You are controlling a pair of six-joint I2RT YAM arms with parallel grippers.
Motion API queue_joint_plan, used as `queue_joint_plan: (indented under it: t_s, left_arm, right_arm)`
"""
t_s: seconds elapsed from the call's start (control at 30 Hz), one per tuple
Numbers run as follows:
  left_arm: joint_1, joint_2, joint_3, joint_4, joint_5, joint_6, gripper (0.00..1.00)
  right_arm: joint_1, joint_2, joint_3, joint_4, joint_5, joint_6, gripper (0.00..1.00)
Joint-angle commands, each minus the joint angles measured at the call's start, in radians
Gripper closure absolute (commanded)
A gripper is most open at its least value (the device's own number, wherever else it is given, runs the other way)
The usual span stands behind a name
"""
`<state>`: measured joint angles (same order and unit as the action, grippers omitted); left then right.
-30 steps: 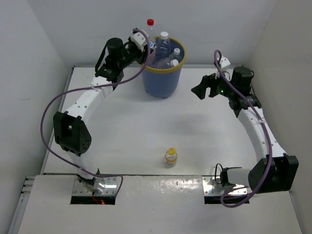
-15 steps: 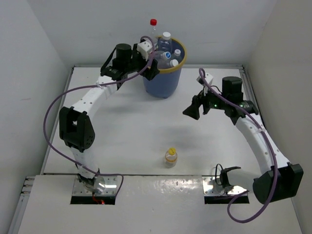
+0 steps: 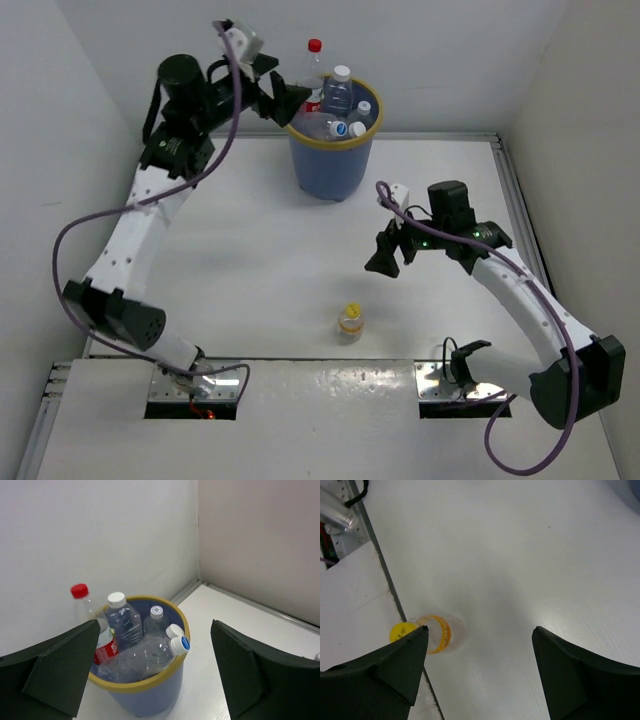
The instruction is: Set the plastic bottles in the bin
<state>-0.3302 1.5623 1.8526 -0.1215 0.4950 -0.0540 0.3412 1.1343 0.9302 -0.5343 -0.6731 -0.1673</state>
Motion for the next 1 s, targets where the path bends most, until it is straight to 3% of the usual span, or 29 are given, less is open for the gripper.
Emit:
queue_joint_plan:
  t_s: [0.0, 0.17, 0.3, 0.53, 0.8, 0.97]
  left_arm:
    - [0.028, -0.123, -0.118, 0.002, 0.037, -0.043, 0.0]
    - [0.057, -0.304, -0.407, -0.007, 0.028, -0.023, 0.0]
    - [0.068, -0.37, -0.515, -0.017, 0.019, -0.023, 0.0]
    - [0.086, -0.403, -0.584, -0.044, 0.019, -0.023, 0.0]
    - [0.086, -0.403, -0.604, -0.044, 0.019, -0.004, 0.0]
    - [0.086, -0.403, -0.613, -0.044, 0.019, -0.004, 0.0]
  right_arm:
    - [0.06, -0.019, -0.013, -0.007, -0.011, -0.044, 0.17]
    - [0.166, -0.022, -0.07, -0.076, -0.029, -0.107, 0.18]
    - [0.228, -0.025, -0.102, -0.076, -0.063, -0.107, 0.21]
    - [0.333, -0.002, -0.106, -0.119, -0.069, -0.175, 0.21]
    - [0.393, 0.039, -0.108, -0.056, 0.0, -0.175, 0.22]
    - [0.403, 0.058, -0.116, -0.021, 0.023, -0.179, 0.3]
